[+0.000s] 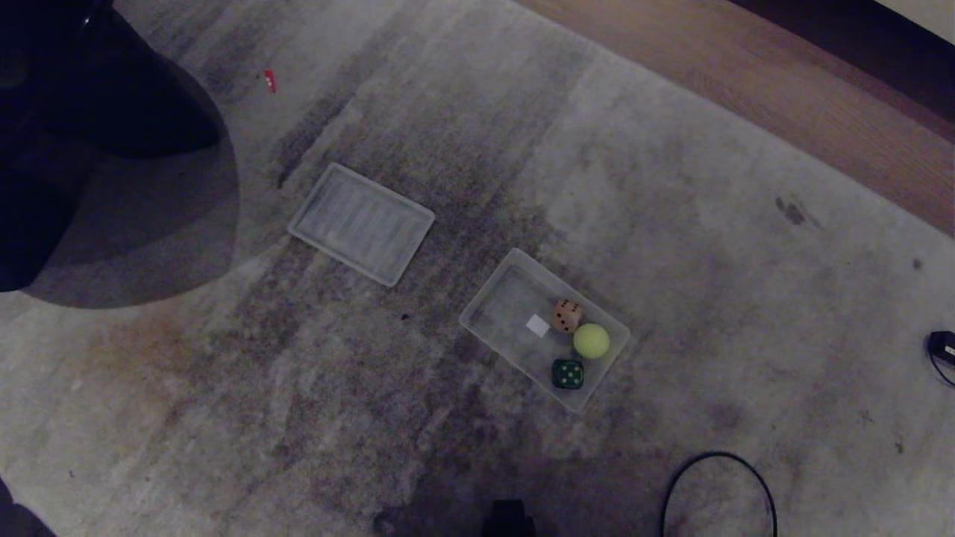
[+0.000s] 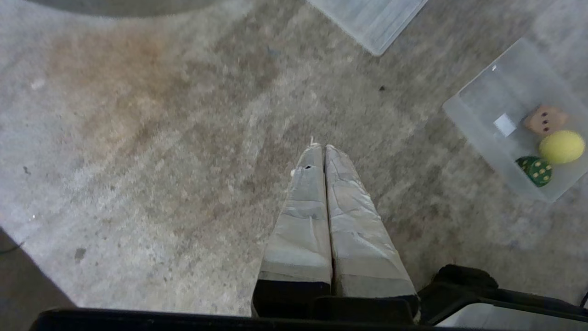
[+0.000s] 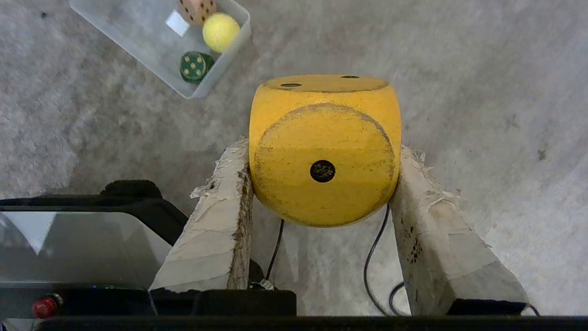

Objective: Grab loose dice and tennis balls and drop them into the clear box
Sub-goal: Put the toys in the box

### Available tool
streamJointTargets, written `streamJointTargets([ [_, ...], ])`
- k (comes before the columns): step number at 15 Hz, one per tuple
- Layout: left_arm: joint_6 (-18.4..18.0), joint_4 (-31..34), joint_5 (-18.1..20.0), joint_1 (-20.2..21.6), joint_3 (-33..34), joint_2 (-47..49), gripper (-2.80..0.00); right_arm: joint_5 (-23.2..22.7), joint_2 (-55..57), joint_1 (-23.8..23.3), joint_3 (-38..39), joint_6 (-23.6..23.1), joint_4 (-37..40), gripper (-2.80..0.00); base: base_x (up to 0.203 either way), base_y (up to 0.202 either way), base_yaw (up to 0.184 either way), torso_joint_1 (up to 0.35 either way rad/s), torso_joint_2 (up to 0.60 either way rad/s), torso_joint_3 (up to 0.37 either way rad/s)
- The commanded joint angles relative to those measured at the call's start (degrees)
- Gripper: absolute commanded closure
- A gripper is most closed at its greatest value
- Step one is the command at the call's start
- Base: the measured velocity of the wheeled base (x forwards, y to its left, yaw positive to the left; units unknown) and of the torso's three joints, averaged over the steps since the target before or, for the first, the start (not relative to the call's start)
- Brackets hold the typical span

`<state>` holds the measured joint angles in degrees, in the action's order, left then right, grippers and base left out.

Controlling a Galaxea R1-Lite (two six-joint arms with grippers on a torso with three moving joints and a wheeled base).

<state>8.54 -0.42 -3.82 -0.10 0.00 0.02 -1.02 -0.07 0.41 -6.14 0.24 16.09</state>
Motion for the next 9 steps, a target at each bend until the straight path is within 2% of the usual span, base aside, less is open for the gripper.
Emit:
streamJointTargets([
  [1,0.08,-0.02,-0.04,0.01,0.0,-0.01,0.0,0.03,0.07,0.02,-0.01,-0.07,0.1,0.0,0.0,0.0,0.0,0.006,0.0,-0.195],
  [6,-0.01,-0.02,-0.04,0.01,0.0,-0.02,0.0,-0.04,0.07,0.02,-0.01,-0.51,0.08,0.0,0.0,0.0,0.0,0.002,0.0,-0.192],
  [9,-0.01,-0.02,-0.04,0.01,0.0,0.06,0.0,0.14,0.07,0.02,-0.01,-0.25,0.17,0.0,0.0,0.0,0.0,0.005,0.0,-0.068],
])
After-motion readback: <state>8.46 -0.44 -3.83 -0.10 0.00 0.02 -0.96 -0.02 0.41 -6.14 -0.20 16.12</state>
